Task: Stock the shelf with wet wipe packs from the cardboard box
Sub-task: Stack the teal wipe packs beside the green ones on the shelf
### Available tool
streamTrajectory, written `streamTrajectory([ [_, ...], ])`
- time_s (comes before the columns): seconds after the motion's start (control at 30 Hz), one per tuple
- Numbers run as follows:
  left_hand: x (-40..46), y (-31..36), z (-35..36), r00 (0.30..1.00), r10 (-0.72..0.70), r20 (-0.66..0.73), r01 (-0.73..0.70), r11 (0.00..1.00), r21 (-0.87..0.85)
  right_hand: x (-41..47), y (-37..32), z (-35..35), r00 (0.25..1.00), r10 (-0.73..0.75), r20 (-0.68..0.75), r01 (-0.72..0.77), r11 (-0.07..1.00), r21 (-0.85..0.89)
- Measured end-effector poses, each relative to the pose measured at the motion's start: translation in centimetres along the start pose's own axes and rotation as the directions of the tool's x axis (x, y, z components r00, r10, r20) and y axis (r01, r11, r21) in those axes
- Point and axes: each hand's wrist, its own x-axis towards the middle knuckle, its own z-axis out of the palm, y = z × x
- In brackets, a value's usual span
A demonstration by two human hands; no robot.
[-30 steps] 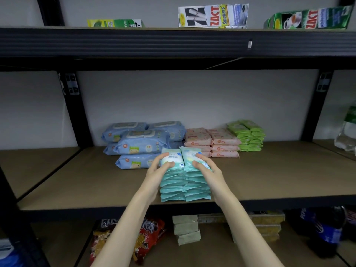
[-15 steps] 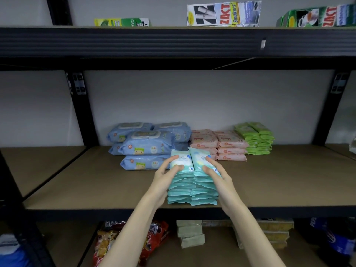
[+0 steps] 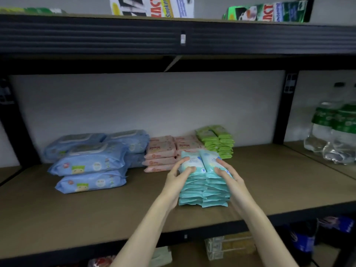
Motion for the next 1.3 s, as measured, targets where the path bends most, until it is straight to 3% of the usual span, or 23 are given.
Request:
streamTrajectory([
  [0.33, 7.7, -4.7, 13.3, 0.997, -0.015, 0.079, 0.010, 0.998, 0.065, 5.3, -1.9, -13.3, 0.991, 0.000, -0.135, 0.003, 1.000, 0.019],
  [0.6, 14.7, -7.3, 20.1, 0.991, 0.032, 0.128, -0.039, 0.998, 0.050, 11.7, -2.1, -20.0, 0.989, -0.004, -0.148, 0.004, 1.000, 0.003],
  [0.93, 21.3, -9.3, 21.4, 0.988, 0.131, 0.080, -0.133, 0.991, 0.028, 18.8, -1.2, -22.1, 0.996, -0.005, -0.086, -0.002, 0.997, -0.082],
  [1.13, 22.3, -9.4, 21.2, 0.990, 0.133, 0.046, -0.134, 0.990, 0.036, 20.1, -1.2, -21.8, 0.998, 0.006, -0.059, -0.007, 1.000, -0.024],
  [1.23, 21.6, -8.5, 20.7, 0.990, 0.116, 0.078, -0.126, 0.982, 0.137, 19.3, -1.8, -22.0, 1.000, 0.030, 0.007, -0.030, 1.000, 0.000],
  [1.3, 20.7, -7.7, 20.0, 0.983, 0.156, 0.093, -0.177, 0.937, 0.301, 18.1, -2.8, -22.7, 0.999, -0.041, -0.014, 0.039, 0.990, -0.137],
])
